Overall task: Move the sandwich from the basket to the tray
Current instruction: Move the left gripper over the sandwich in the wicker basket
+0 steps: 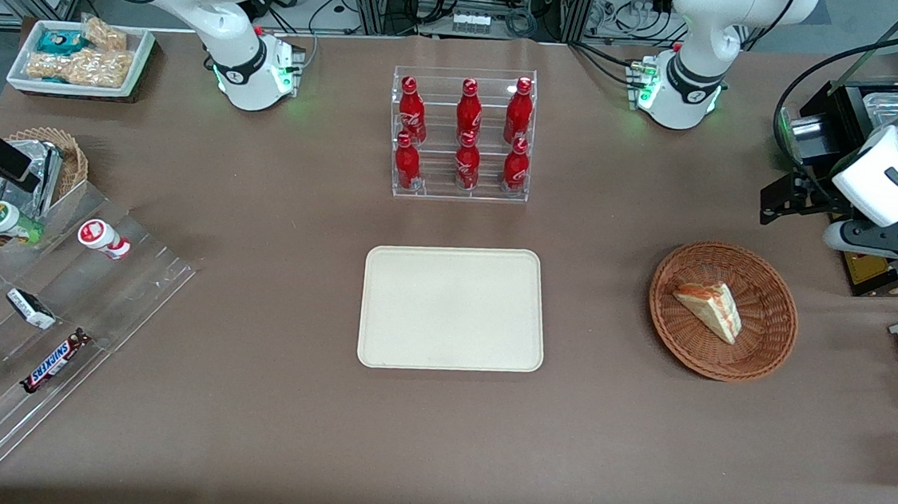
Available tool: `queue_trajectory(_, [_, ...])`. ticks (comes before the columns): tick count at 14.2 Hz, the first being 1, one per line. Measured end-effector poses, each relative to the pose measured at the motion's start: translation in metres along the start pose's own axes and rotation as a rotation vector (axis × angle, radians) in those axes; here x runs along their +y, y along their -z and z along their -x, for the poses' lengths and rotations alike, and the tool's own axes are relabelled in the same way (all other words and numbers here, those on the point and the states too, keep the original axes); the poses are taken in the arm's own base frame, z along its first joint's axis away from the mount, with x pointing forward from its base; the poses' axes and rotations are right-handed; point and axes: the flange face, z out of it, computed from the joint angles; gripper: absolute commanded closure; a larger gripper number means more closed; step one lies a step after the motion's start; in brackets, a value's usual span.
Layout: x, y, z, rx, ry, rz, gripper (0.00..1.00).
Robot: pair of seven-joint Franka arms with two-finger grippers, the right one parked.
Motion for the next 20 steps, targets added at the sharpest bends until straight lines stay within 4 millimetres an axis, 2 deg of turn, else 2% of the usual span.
queue_trajectory(7, [0.0,-0.001,0.001,-0.009,0.0,0.0,0.0])
queue_trajectory(11, [-0.001,-0.018,0.003,-0.079,0.003,0.0,0.0])
queue_trajectory(13, [-0.003,-0.049,0.002,-0.143,0.006,-0.001,0.0])
queue_trajectory(17, [-0.008,-0.137,-0.001,-0.187,0.014,-0.003,0.0])
queue_trajectory(20, [-0.026,-0.194,0.002,-0.143,0.048,-0.001,0.0])
